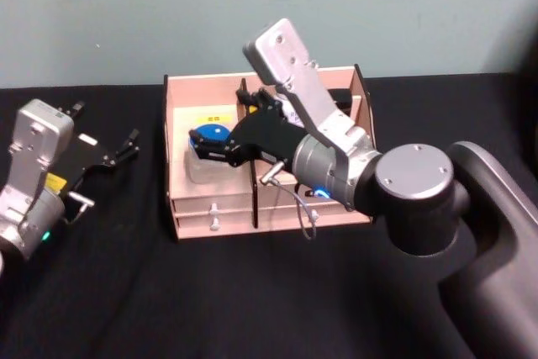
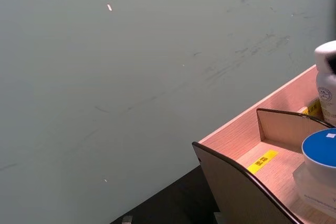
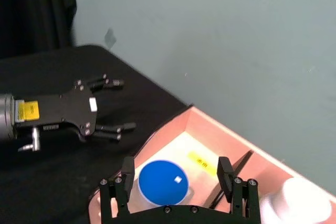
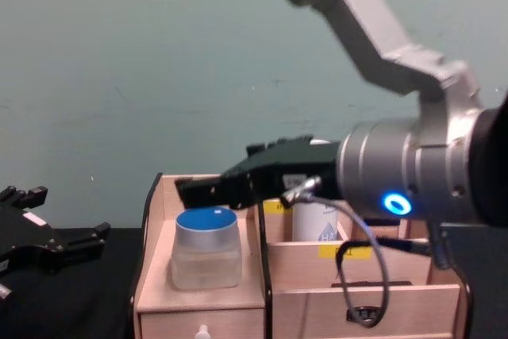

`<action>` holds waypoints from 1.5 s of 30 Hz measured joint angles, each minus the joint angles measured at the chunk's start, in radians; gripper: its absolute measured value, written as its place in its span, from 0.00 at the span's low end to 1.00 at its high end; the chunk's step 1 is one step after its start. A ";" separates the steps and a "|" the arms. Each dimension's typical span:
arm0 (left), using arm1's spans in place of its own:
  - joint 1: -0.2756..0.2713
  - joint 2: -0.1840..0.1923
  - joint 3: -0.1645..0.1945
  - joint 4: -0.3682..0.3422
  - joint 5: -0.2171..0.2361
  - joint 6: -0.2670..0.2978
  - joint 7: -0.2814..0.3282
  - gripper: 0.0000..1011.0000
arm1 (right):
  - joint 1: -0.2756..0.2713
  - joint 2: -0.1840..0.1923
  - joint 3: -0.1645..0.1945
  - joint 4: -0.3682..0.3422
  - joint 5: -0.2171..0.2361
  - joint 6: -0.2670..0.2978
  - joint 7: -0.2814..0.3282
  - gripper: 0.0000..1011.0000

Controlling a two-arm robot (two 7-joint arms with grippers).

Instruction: Pick up the facial cleanser and watermelon frost from the table and place them into the tiered storage box.

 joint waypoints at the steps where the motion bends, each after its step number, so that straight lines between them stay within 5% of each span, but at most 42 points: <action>1: 0.000 0.000 0.000 0.000 0.000 0.000 0.000 0.99 | -0.014 0.006 0.003 -0.025 -0.007 -0.014 -0.008 0.99; 8: 0.000 0.000 0.000 0.000 0.000 0.000 0.000 0.99 | -0.082 0.030 0.037 -0.131 -0.046 -0.056 -0.062 0.99; 18: 0.000 0.000 0.000 0.000 0.000 0.000 0.000 0.99 | -0.194 0.080 0.169 -0.240 -0.085 -0.095 -0.139 0.99; 31: 0.000 0.000 0.000 0.000 0.000 0.000 0.000 0.99 | -0.251 0.086 0.304 -0.204 -0.094 -0.100 -0.173 0.99; 45: 0.000 0.000 0.000 0.000 0.000 0.000 0.000 0.99 | -0.244 0.046 0.367 -0.102 -0.132 -0.120 -0.219 0.99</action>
